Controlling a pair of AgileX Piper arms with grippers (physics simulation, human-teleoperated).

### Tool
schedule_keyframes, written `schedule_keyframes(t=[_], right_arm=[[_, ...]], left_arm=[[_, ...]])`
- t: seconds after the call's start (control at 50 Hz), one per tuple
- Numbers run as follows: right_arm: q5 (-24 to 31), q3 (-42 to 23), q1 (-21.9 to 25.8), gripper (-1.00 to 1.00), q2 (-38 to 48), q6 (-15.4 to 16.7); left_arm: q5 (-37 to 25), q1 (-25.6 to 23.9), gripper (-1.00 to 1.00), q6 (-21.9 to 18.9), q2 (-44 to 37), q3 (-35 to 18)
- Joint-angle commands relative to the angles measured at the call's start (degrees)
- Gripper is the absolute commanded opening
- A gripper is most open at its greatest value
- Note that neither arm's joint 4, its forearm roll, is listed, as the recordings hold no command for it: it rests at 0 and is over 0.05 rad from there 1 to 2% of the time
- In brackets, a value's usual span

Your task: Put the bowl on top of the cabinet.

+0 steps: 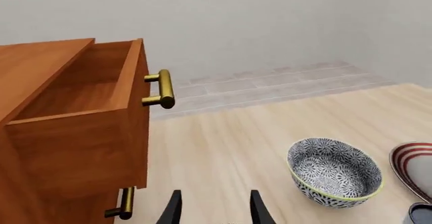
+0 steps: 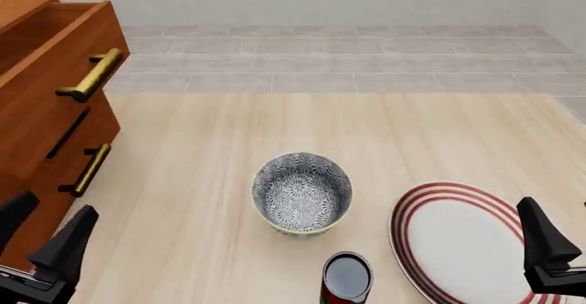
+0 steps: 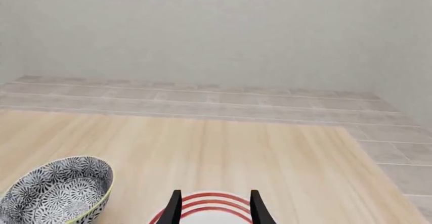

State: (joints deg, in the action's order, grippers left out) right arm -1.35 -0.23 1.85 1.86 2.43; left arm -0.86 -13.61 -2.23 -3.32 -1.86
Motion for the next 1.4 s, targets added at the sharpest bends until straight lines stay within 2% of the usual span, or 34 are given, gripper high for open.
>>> schedule_keyframes(t=[0.02,0.36,0.48,0.58,0.72,0.8,0.86,1.08,1.12,1.16,1.4], right_arm=[[0.4,-0.1,0.2,1.00,-0.4,0.3],[1.6,-0.3,0.3,1.00,-1.5,0.8],[1.9,-0.5,0.0,1.00,-1.8,0.8],[1.8,-0.3,0.0,1.00,-1.7,1.4],[1.7,-0.2,0.1,1.00,-1.7,1.8],[1.8,-0.2,0.1,1.00,-1.8,1.8],[1.8,-0.1,0.1,1.00,-1.8,1.9],[1.9,-0.1,-0.1,1.00,-1.8,1.9],[1.9,-0.1,-0.1,1.00,-1.8,2.0],[1.9,0.0,-0.1,1.00,-1.8,2.0],[1.8,0.1,0.1,1.00,-1.4,2.3]], left_arm=[[2.3,-4.0,1.00,-0.4,-4.1,0.0],[7.7,-10.5,1.00,0.3,-9.6,-0.3],[12.7,-12.6,1.00,0.5,-15.8,0.4],[15.5,-14.8,1.00,1.2,-22.6,-2.0],[14.4,-16.9,1.00,1.4,-25.9,-5.5],[14.3,-17.7,1.00,-1.8,-27.4,-6.7],[13.4,-17.6,1.00,-1.0,-28.3,-7.9],[13.1,-19.2,1.00,-2.2,-30.7,-9.0],[13.8,-18.2,1.00,-5.1,-32.2,-8.8],[13.5,-18.2,1.00,-3.6,-33.1,-9.3],[12.8,-17.8,1.00,-4.3,-38.5,-11.6]])
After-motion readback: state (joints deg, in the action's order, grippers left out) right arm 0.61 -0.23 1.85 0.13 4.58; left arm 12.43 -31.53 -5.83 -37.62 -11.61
